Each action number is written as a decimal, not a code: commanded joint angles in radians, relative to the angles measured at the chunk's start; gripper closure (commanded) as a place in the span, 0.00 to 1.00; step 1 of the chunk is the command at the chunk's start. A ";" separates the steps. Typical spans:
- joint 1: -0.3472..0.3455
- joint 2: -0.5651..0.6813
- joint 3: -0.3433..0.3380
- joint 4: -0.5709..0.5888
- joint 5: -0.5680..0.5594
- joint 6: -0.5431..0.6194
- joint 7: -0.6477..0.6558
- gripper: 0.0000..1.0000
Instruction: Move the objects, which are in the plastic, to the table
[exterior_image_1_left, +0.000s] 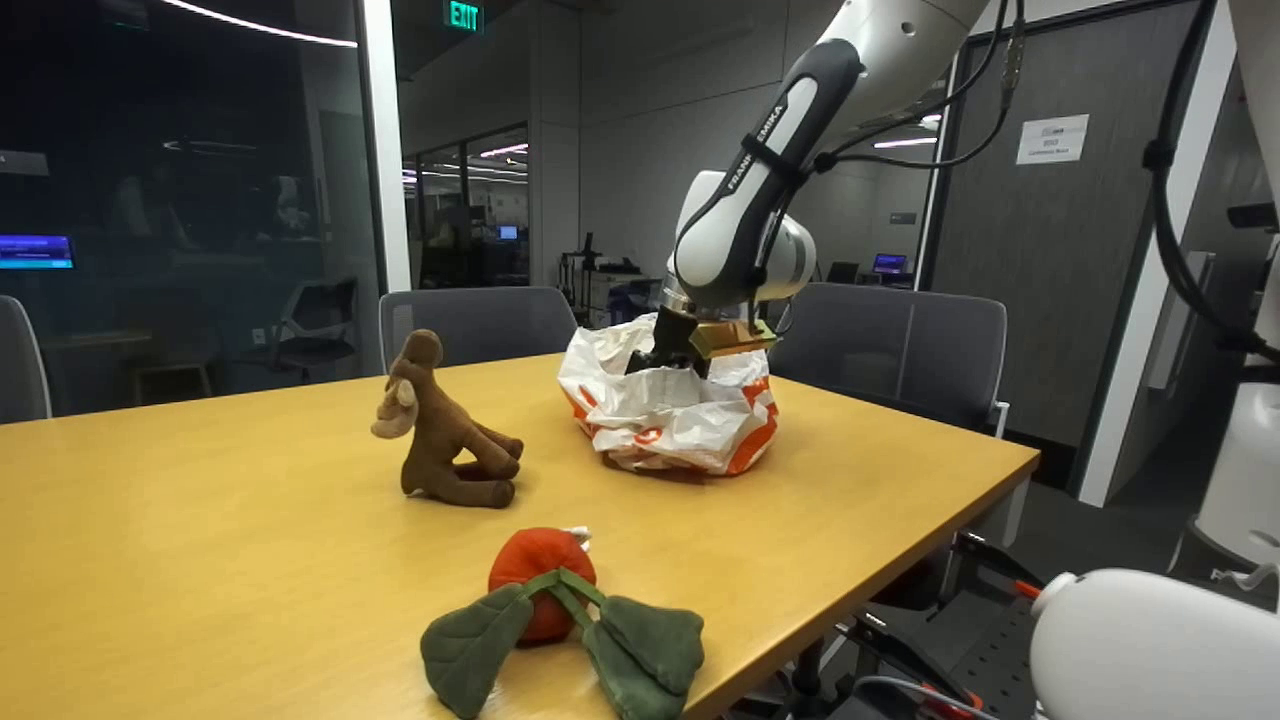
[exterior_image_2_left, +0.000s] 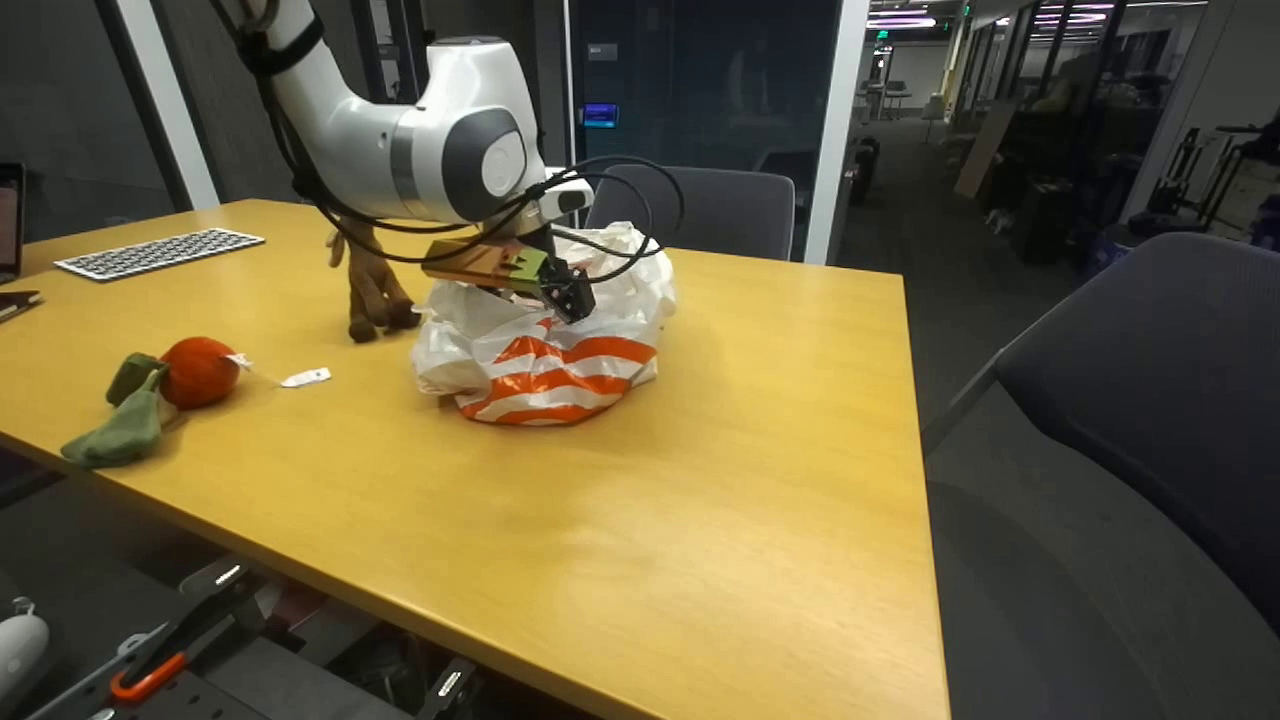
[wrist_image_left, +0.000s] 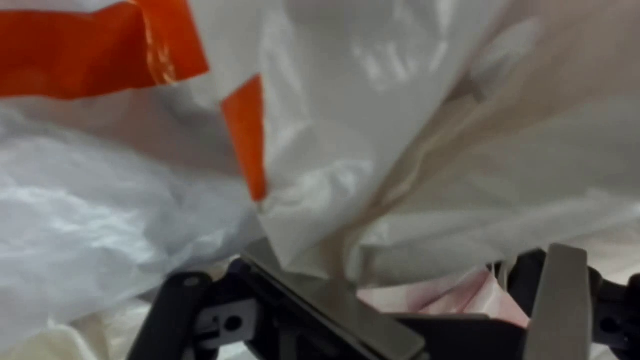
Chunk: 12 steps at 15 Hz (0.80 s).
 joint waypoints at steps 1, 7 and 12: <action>0.053 0.055 -0.071 0.044 -0.092 0.001 0.054 0.00; 0.013 0.082 -0.006 0.049 -0.052 0.011 0.014 0.26; 0.043 0.057 -0.008 0.034 -0.079 0.020 0.031 0.62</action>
